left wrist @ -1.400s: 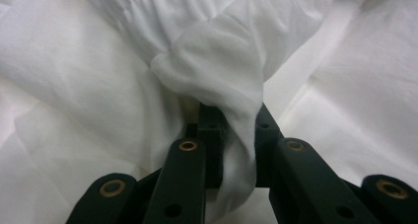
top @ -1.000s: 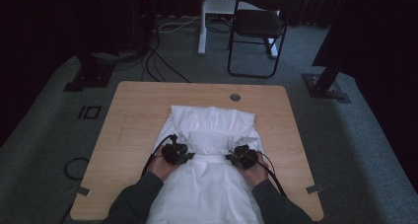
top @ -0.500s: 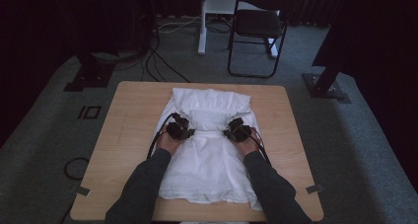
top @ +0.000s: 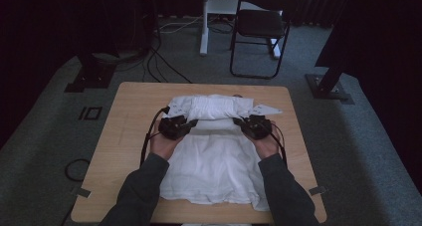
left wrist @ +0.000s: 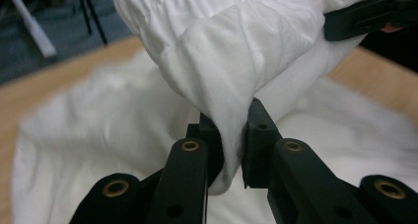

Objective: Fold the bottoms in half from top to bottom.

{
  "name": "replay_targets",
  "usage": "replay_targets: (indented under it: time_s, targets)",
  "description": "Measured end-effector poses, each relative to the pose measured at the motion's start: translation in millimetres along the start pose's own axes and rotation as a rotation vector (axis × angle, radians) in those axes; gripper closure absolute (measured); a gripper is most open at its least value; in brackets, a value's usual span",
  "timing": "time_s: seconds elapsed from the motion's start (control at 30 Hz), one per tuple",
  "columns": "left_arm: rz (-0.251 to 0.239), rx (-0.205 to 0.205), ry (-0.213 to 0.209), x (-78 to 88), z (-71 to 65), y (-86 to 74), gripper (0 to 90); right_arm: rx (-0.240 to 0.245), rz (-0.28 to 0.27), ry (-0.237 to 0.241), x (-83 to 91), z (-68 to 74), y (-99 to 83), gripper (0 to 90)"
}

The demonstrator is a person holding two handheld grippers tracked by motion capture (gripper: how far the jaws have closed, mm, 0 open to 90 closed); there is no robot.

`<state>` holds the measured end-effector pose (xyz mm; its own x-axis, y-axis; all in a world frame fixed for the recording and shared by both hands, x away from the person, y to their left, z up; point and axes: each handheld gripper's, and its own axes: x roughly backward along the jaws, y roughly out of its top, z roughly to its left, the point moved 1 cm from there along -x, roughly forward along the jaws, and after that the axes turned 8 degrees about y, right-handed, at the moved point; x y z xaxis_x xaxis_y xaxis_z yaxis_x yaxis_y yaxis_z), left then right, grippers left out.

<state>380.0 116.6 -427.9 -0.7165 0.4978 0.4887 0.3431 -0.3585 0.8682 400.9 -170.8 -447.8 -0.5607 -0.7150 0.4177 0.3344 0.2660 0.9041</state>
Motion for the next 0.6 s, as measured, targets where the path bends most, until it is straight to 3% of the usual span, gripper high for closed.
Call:
replay_targets:
  time_s: [0.13,0.23,0.37,0.47,0.53,0.6]
  targets:
    - [-0.024,-0.025,-0.036,19.6,-14.9,-6.8,82.3,0.061,-0.025,0.022,29.9,21.9,-1.9,85.2]
    - [0.014,-0.025,-0.075,19.8,-25.0,-29.9,82.2,0.063,0.002,0.038,35.7,32.1,-19.5,85.2]
    - [0.129,-0.029,-0.108,2.4,-35.7,-70.9,81.8,0.049,0.107,0.064,24.7,40.0,-59.9,85.2]
    - [0.221,-0.018,-0.124,-16.8,-39.6,-104.0,81.4,-0.001,0.189,0.084,8.4,39.4,-92.9,85.2]
    - [0.259,-0.010,-0.125,-25.3,-41.2,-116.2,81.2,-0.019,0.223,0.091,-0.4,38.8,-108.5,85.2]
    - [0.280,-0.031,-0.121,-34.0,-42.6,-126.3,80.4,-0.040,0.246,0.092,-6.4,37.3,-118.6,85.1]
